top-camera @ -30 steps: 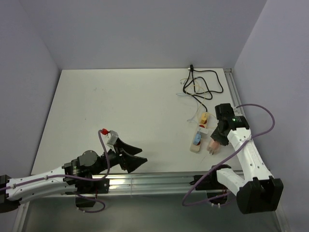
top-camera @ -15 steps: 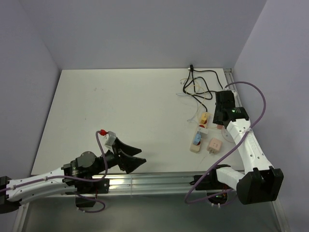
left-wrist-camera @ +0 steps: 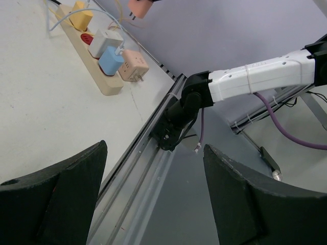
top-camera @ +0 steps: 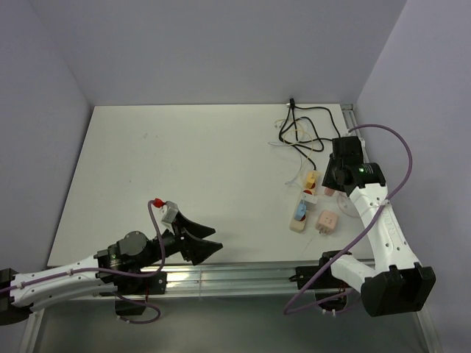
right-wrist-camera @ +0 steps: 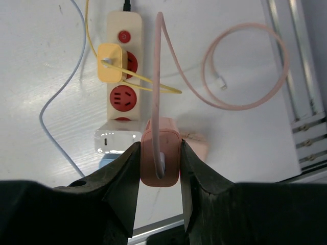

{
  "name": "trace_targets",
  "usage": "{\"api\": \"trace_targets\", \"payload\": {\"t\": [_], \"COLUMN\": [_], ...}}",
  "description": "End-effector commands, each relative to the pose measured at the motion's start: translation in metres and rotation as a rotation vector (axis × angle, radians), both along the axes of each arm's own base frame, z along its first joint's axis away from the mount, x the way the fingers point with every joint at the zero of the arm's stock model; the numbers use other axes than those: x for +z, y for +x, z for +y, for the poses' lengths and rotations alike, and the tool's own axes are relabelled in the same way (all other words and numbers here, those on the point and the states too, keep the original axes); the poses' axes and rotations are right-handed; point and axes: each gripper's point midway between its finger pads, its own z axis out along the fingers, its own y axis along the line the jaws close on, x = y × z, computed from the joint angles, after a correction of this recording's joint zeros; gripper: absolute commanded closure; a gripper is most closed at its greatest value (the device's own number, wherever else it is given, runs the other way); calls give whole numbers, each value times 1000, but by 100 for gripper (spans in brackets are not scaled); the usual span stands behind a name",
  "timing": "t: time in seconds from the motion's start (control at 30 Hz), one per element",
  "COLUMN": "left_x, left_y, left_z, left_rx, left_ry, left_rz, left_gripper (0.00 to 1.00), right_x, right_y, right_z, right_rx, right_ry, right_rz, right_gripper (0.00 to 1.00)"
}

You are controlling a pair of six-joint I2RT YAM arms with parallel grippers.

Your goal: Insert the plug

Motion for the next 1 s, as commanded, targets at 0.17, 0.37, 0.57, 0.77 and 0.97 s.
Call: {"api": "trace_targets", "payload": {"t": [0.17, 0.37, 0.57, 0.77, 0.97], "left_x": [5, 9, 7, 7, 7], "left_y": [0, -1, 0, 1, 2], "left_z": [-1, 2, 4, 7, 7], "left_rx": [0, 1, 6, 18, 23], "left_ry": [-27, -37, -32, -29, -23], "left_rz": [3, -13, -20, -34, -40], "left_gripper": [19, 19, 18, 18, 18], "right_x": [-30, -34, -38, -44, -59], "right_y": [-38, -68, -76, -69, -68], "right_z": [13, -16, -30, -31, -16], "right_rx": [-319, -479, -537, -516, -443], "right_ry": [209, 121, 89, 75, 131], "right_rz": [35, 68, 121, 143, 226], "right_gripper": [100, 100, 100, 100, 100]}}
